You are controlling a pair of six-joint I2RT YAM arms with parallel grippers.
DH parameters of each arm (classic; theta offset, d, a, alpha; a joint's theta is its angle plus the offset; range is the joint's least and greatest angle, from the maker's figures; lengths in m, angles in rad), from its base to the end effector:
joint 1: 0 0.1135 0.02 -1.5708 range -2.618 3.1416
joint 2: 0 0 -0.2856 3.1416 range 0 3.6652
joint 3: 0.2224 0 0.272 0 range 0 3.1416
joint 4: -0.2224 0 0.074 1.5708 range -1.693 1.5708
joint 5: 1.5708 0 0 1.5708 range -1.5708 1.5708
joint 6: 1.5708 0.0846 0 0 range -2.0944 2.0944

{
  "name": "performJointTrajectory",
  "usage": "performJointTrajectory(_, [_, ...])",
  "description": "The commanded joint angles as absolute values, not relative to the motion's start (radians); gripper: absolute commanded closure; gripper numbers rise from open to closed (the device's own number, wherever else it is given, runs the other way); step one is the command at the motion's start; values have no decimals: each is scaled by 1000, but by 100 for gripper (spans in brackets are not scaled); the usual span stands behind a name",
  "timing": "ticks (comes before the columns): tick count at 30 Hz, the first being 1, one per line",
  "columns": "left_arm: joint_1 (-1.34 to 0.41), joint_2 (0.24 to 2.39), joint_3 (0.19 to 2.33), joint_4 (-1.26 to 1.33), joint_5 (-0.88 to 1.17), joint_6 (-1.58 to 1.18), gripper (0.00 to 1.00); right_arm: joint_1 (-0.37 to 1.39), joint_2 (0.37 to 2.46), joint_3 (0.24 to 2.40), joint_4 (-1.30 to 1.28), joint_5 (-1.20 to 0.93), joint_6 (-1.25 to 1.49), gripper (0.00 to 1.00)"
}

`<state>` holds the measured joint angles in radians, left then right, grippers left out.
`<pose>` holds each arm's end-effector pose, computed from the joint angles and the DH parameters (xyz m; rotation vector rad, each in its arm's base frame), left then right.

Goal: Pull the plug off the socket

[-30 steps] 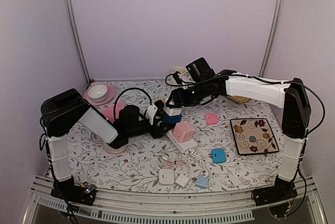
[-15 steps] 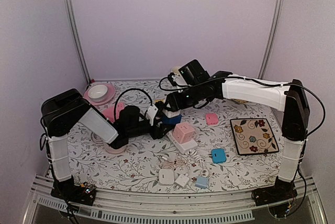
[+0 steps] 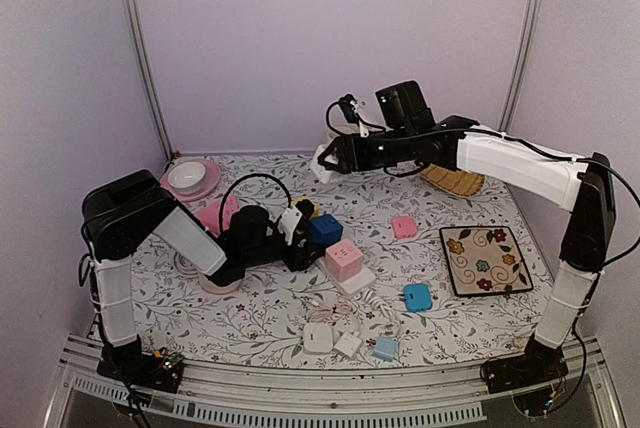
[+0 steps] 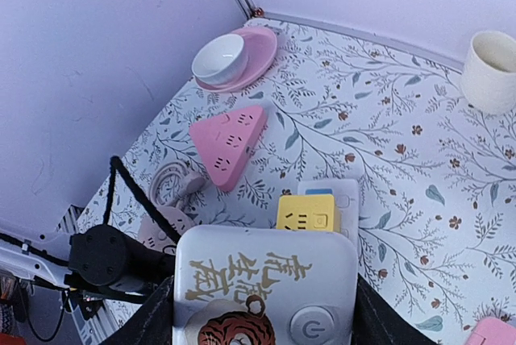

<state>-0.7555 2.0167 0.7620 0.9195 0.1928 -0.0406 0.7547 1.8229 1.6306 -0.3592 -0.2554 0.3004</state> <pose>0.3026 -0.3073 0.0860 0.8125 1.7902 -0.7151 0.3466 0.3553 0.3166 -0.6580 2.1364 0.8747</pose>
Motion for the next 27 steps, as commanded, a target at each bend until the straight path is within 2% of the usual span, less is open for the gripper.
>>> performJointTrajectory(1, [-747,2046,752,824,157,-58,100,799,1811,1676,-330,-195,271,80])
performJointTrajectory(3, [-747,2045,753,821,157,-60,99,777,1803,1664,-334,-183,283,80])
performJointTrajectory(6, [-746,2043,762,812,156,-63,93,731,1793,1631,-333,-187,306,80])
performJointTrajectory(8, [-747,2038,771,805,159,-64,84,702,1796,1616,-334,-177,310,80])
performJointTrajectory(11, [-746,2024,793,796,157,-64,63,655,1810,1592,-333,-171,313,80])
performJointTrajectory(13, [-747,2013,807,789,151,-59,53,624,1821,1577,-332,-165,320,80])
performJointTrajectory(17, [-747,1992,818,782,149,-48,41,564,1834,1534,-319,-150,328,80])
performJointTrajectory(22, [-749,1928,780,810,166,-38,35,494,1859,1480,-288,-150,335,79])
performJointTrajectory(23, [-747,1919,771,818,171,-37,26,480,1866,1469,-278,-155,337,79])
performJointTrajectory(27, [-749,1888,745,836,191,-39,14,444,1902,1447,-256,-159,340,78])
